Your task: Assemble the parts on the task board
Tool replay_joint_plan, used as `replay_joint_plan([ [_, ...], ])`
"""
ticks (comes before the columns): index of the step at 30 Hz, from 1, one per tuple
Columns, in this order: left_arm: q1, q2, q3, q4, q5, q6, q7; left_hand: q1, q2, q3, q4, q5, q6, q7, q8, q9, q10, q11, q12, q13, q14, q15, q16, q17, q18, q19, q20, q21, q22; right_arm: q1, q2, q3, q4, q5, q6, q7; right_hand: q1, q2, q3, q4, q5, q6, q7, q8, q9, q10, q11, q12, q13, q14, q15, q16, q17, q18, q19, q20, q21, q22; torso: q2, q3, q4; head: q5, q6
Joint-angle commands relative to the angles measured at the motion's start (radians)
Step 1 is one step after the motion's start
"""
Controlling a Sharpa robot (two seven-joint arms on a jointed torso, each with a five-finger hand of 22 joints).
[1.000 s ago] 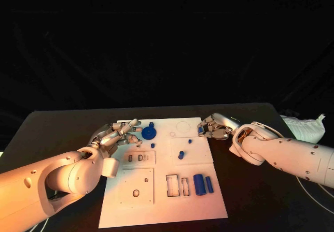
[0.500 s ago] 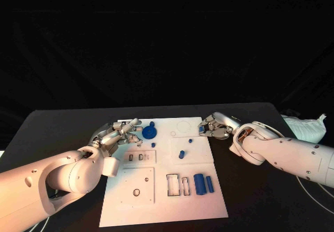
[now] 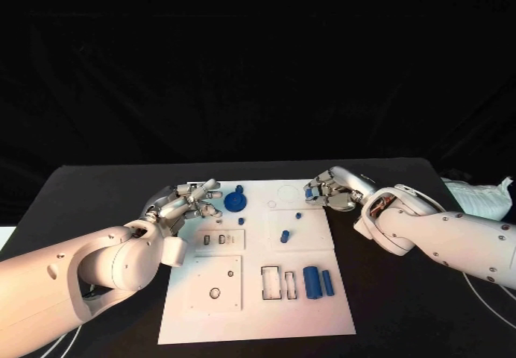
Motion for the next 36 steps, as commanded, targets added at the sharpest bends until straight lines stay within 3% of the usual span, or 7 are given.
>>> replay_joint_plan([
  [1,0.001,0.002,0.001,-0.012,-0.005,0.02,0.014,0.011,-0.001,0.002,-0.008,0.002,-0.002,0.002,-0.007,-0.001,-0.004,0.001,-0.005,0.001,-0.007,-0.001,-0.004,0.001,0.011,-0.005,-0.001,0.005,0.001,0.01,0.0,0.001,0.053,-0.005,-0.009,-0.102,-0.001,0.011,0.007,0.001,0.0,0.022,-0.023,0.009,0.01,0.037,-0.041,0.049,0.061,0.082,-0.002,0.0,0.155,-0.017,-0.003,-0.003,0.0,-0.003,-0.007,-0.0021,0.0014,0.006,-0.002],
  [8,0.004,-0.005,0.001,-0.049,-0.014,0.022,0.025,0.012,-0.003,0.002,-0.01,0.001,-0.002,0.002,-0.007,-0.001,-0.005,0.001,-0.005,0.001,-0.008,0.0,-0.005,0.001,0.011,-0.006,-0.001,0.006,0.001,0.017,0.05,0.0,0.137,-0.065,-0.016,-0.237,0.0,0.009,0.015,-0.007,0.005,0.021,-0.022,0.007,0.01,0.028,-0.041,0.033,0.049,0.081,-0.001,-0.004,0.151,-0.016,-0.004,-0.003,-0.002,-0.008,-0.018,-0.0026,0.0037,0.02,-0.016],
  [14,0.01,-0.007,0.001,-0.072,-0.027,0.016,0.028,0.012,-0.007,0.0,-0.015,0.001,-0.002,0.004,-0.006,0.0,-0.005,0.004,-0.005,0.001,-0.027,0.004,-0.025,-0.005,0.01,-0.025,0.003,-0.001,0.0,0.013,0.12,-0.002,0.167,-0.154,-0.009,-0.316,-0.004,0.009,0.016,-0.007,0.006,0.024,-0.022,0.007,0.011,0.026,-0.04,0.029,0.047,0.08,-0.001,-0.006,0.149,-0.016,-0.005,-0.003,-0.003,-0.01,-0.025,-0.0073,0.0115,0.029,-0.026],
  [21,0.012,-0.013,0.001,-0.074,-0.038,-0.008,0.021,0.008,-0.01,-0.001,-0.021,0.001,-0.005,0.009,-0.005,0.0,-0.009,0.01,-0.007,0.001,-0.068,0.016,-0.093,-0.03,0.008,-0.083,0.015,-0.036,-0.017,0.005,0.193,-0.014,0.162,-0.213,0.012,-0.372,-0.017,0.001,0.017,-0.007,0.006,0.026,-0.023,0.007,0.011,0.02,-0.041,0.017,0.038,0.079,-0.001,-0.009,0.145,-0.016,-0.006,-0.002,-0.005,-0.012,-0.03,-0.0163,0.0181,0.037,-0.039],
  [25,0.013,-0.012,0.001,-0.068,-0.04,-0.018,0.016,0.006,-0.009,-0.001,-0.025,0.001,-0.007,0.013,-0.005,0.0,-0.017,0.017,-0.01,-0.002,-0.093,0.027,-0.162,-0.059,0.008,-0.128,0.027,-0.075,-0.039,-0.01,0.24,-0.018,0.147,-0.24,0.022,-0.398,-0.019,0.0,0.018,-0.008,0.006,0.028,-0.023,0.007,0.011,0.018,-0.041,0.012,0.034,0.079,-0.001,-0.01,0.143,-0.016,-0.006,-0.002,-0.005,-0.013,-0.027,-0.0137,0.0174,0.048,-0.039],
  [31,0.013,-0.008,0.001,-0.058,-0.041,-0.027,0.011,0.004,-0.007,0.0,-0.03,0.001,-0.01,0.018,-0.005,0.0,-0.025,0.025,-0.01,-0.007,-0.117,0.043,-0.262,-0.107,0.01,-0.172,0.045,-0.13,-0.075,-0.029,0.294,-0.025,0.113,-0.266,0.04,-0.422,-0.023,-0.003,0.019,-0.009,0.005,0.03,-0.024,0.008,0.012,0.014,-0.042,0.004,0.029,0.078,-0.001,-0.014,0.139,-0.015,-0.008,-0.002,-0.008,-0.018,-0.029,-0.0165,0.0193,0.056,-0.045],
  [36,0.013,-0.006,0.001,-0.045,-0.041,-0.033,0.008,0.004,-0.006,0.0,-0.036,0.001,-0.015,0.023,-0.006,-0.001,-0.038,0.033,-0.012,-0.013,-0.148,0.06,-0.333,-0.152,0.01,-0.213,0.063,-0.181,-0.108,-0.041,0.316,-0.027,0.094,-0.275,0.047,-0.424,-0.032,-0.012,0.021,-0.011,0.01,0.029,-0.024,0.005,0.011,0.008,-0.041,-0.007,0.021,0.078,-0.002,-0.015,0.138,-0.014,-0.008,-0.002,-0.009,-0.019,-0.028,-0.0143,0.0169,0.065,-0.048],
])
